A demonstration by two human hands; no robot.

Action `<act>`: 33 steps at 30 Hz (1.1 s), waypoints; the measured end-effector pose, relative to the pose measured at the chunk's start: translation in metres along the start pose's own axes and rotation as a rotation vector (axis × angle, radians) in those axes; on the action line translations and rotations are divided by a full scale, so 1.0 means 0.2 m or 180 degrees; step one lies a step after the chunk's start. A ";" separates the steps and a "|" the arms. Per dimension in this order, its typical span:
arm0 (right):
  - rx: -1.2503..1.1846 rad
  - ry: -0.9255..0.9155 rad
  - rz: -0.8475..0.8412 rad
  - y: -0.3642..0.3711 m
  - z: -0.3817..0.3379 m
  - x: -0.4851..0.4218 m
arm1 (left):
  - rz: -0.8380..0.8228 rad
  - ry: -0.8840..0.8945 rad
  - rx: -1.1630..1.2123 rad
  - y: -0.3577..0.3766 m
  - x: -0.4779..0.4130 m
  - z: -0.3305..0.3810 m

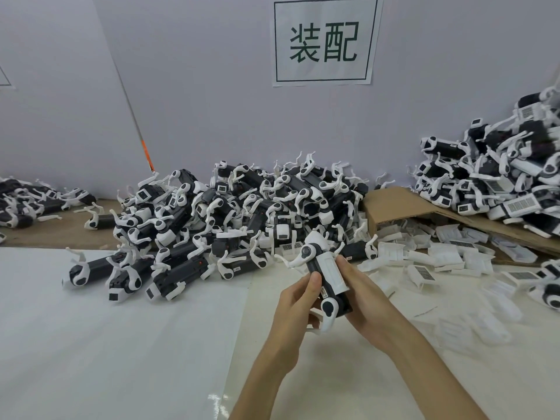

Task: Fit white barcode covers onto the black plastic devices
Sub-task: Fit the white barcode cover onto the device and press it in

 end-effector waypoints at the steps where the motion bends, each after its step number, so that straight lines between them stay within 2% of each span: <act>1: -0.0018 -0.0008 -0.0007 0.00 0.00 0.00 | -0.0042 -0.0013 -0.0008 0.00 0.00 0.00; 11: -0.0282 -0.0210 0.0244 -0.01 -0.01 -0.01 | -0.0107 0.0070 0.0129 0.02 -0.01 -0.01; 16: 0.0065 -0.0192 0.0319 0.00 0.02 -0.02 | 0.0073 -0.0034 0.0052 0.00 -0.02 -0.02; 21: 0.0492 -0.0272 0.0301 -0.01 0.01 -0.01 | 0.0337 0.0162 -0.0041 -0.05 -0.02 -0.01; 26: 0.0458 -0.0407 0.0198 0.00 0.00 0.00 | 0.0433 0.0324 -0.0108 -0.06 -0.02 0.00; 28: 0.0819 -0.0680 0.0578 -0.02 -0.02 0.01 | 0.0378 0.0284 -0.0164 -0.06 -0.02 0.01; 29: 0.1305 -0.1040 0.1001 -0.04 -0.06 0.03 | 0.0353 0.0242 -0.0167 -0.06 -0.01 0.01; 31: 0.2431 -0.2121 0.1819 -0.05 -0.19 0.12 | 0.0378 0.0163 -0.0057 -0.06 -0.01 0.01; 32: 0.2738 -0.2484 0.1798 -0.02 -0.22 0.14 | 0.0435 0.0101 0.0055 -0.07 -0.01 0.00; 33: 0.2844 -0.2574 0.1568 0.01 -0.21 0.14 | 0.0478 0.0041 0.0171 -0.08 -0.01 0.00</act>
Point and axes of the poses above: each hand's wrist, its own x-axis away from the middle knuckle, its own y-axis out of the palm, z = x × y, the point moved 7 cm from there along -x, towards the middle knuckle, and after that the axes turned 3 degrees about x, right-handed, at the moved point
